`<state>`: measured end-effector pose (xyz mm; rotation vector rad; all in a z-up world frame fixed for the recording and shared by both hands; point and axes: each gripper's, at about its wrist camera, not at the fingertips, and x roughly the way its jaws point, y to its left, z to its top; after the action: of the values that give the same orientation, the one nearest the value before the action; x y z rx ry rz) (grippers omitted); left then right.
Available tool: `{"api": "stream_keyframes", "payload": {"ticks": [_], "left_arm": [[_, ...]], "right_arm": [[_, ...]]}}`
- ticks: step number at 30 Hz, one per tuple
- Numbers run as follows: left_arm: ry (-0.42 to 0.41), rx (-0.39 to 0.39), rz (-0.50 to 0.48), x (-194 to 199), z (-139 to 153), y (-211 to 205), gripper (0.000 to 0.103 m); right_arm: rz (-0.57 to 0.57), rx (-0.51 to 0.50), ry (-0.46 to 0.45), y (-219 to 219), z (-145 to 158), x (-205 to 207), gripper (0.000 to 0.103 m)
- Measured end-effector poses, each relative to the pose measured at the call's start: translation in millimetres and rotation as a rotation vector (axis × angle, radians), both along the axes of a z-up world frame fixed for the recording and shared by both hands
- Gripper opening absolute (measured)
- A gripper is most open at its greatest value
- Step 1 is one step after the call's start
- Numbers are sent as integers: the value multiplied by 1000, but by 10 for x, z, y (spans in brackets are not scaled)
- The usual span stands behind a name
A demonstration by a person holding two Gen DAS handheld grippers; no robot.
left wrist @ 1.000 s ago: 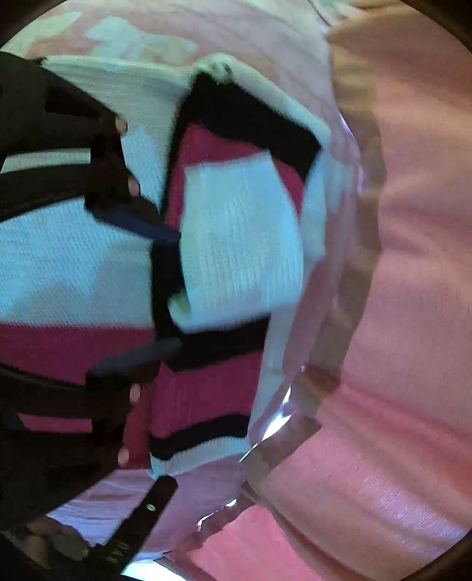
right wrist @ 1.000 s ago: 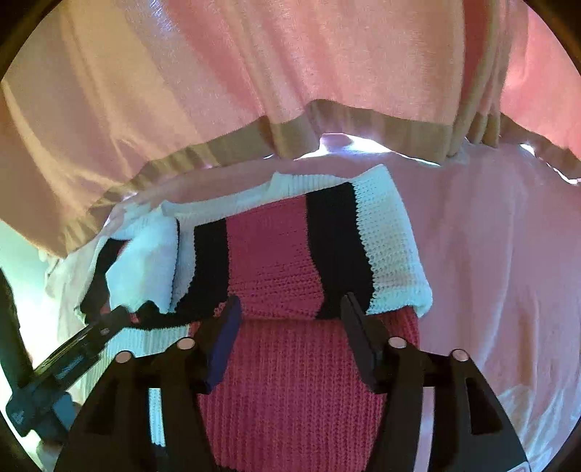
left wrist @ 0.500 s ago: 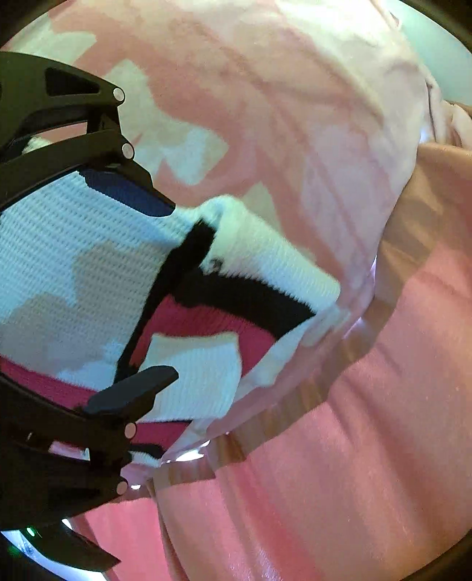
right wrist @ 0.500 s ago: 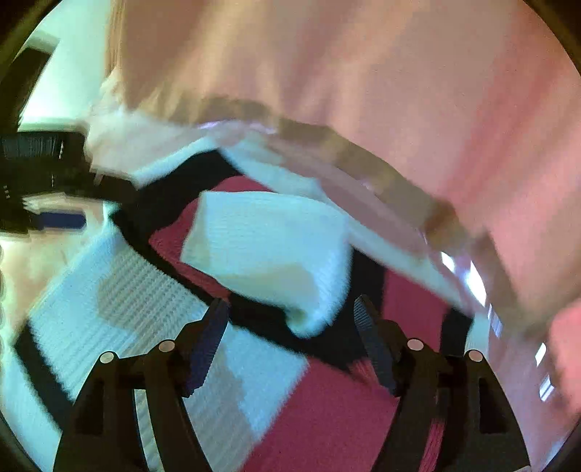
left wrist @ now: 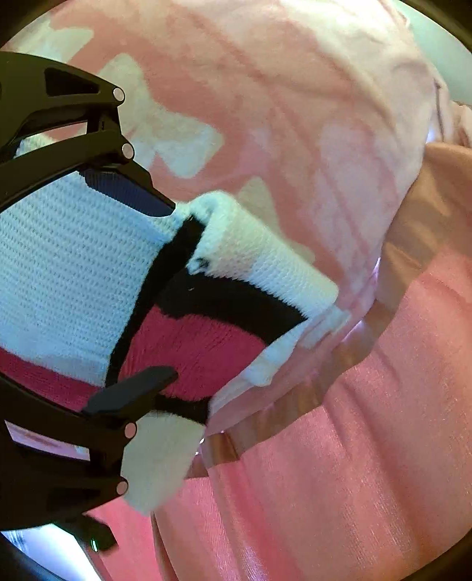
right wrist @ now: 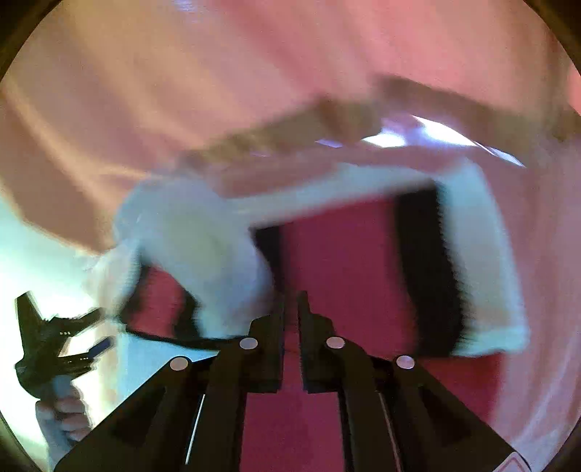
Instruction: Fold small clothes
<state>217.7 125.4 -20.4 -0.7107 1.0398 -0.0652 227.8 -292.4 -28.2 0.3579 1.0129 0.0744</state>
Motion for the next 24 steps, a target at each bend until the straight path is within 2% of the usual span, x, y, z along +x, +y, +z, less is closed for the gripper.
{"api": "stream_keyframes", "payload": {"ticks": [3,5,6,7,8,9,14,20,21,22,23,24], "left_arm": [[12,-89,-2,17,-41,-25,82],[10,-172,12,12,-48,5,82],[8,-201,21,7,-49,25,82],[9,-238,37,4,-56,61,82],[10,-272,57,6,-69,107,82],[13,-297,79,16,-89,162,82],[28,-300,156,86,-175,347,82],[61,-400,178,187,-342,421,82],[66,-405,173,210,-366,404,82],[69,-414,166,230,-389,382,81],[70,-430,157,245,-413,359,80],[71,-445,152,257,-431,338,72]], "right_arm": [[-56,80,87,-287,-305,32,16],[-50,130,93,-308,-333,47,22],[-46,151,76,-293,-307,51,35],[-47,169,57,-292,-282,64,55],[-50,187,37,-272,-253,58,64],[-47,201,27,-250,-249,82,69],[-44,288,65,-210,-372,195,69],[-68,361,56,-262,-454,248,70],[-70,361,52,-260,-472,258,62],[-71,347,45,-249,-482,275,41],[-68,322,46,-229,-490,298,26],[-61,317,52,-218,-497,320,9]]}}
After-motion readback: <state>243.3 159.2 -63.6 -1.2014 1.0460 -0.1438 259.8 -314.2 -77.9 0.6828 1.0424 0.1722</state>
